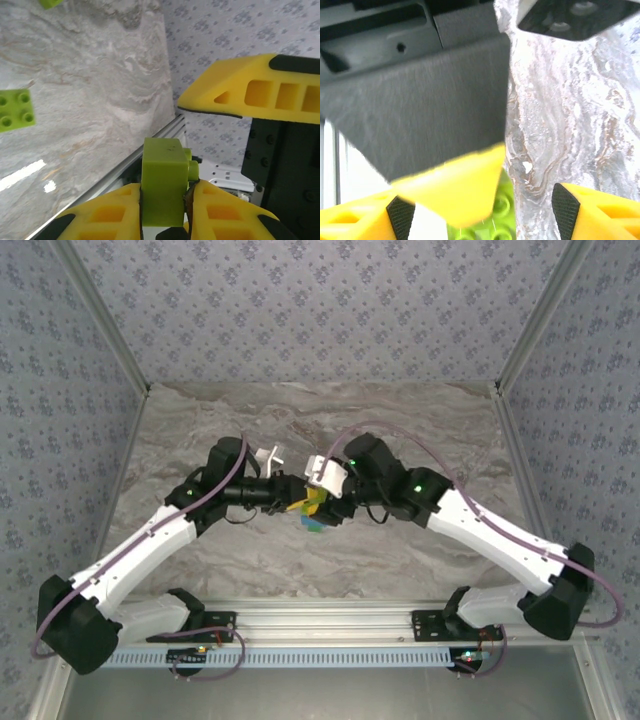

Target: Assemble a carrot with lego

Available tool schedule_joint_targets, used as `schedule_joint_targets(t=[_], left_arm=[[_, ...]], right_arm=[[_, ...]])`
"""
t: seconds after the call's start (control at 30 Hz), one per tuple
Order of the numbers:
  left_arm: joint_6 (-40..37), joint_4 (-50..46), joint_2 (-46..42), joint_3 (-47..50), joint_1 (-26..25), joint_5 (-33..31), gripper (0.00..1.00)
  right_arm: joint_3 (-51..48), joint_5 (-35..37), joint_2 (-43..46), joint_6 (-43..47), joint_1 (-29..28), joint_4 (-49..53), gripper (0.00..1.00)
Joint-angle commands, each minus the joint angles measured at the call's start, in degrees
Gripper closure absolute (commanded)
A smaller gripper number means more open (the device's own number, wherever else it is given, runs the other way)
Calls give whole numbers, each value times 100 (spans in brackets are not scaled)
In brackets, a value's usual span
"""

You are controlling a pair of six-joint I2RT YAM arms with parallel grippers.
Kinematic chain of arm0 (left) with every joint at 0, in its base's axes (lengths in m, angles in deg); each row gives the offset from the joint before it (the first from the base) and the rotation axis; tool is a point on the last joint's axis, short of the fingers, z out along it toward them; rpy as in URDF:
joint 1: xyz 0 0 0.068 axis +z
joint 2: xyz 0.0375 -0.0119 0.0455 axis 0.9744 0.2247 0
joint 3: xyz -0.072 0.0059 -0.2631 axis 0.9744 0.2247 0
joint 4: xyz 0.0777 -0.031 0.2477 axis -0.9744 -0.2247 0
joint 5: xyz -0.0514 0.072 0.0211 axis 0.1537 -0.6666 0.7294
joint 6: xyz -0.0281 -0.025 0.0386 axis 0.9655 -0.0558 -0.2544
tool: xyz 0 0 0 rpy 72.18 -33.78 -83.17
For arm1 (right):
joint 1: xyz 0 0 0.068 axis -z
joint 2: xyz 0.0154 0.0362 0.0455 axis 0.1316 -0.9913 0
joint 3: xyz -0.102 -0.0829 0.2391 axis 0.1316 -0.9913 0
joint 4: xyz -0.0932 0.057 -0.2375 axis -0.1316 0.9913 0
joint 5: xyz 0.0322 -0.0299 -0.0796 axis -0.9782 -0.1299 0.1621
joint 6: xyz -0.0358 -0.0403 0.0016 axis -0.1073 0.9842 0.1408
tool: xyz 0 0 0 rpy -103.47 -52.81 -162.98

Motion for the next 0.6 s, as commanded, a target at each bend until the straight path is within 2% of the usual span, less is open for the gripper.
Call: schedule_joint_targets(t=[0.0,0.13,0.27,0.43,0.57], left_arm=[[615,859,-202,-10,-9,209,83],[1236,1498,-248,32,21,316,82],[1959,2312,-232,139,22,422,82],[2326,2629,-244,114,14,404,81],[2772,3260,-209,243,-31,365,81]], right_arm=[[-447,-849,616,-318,376,-600,23],[-855,-2025,1158,-571,1056,-908,23],[-850,-2992,1271,-472,1488,-671,23],[-853,-3513,1241,-581,1745,-937,22],[-933,-3565,1189,-812,1761,-1497,20]])
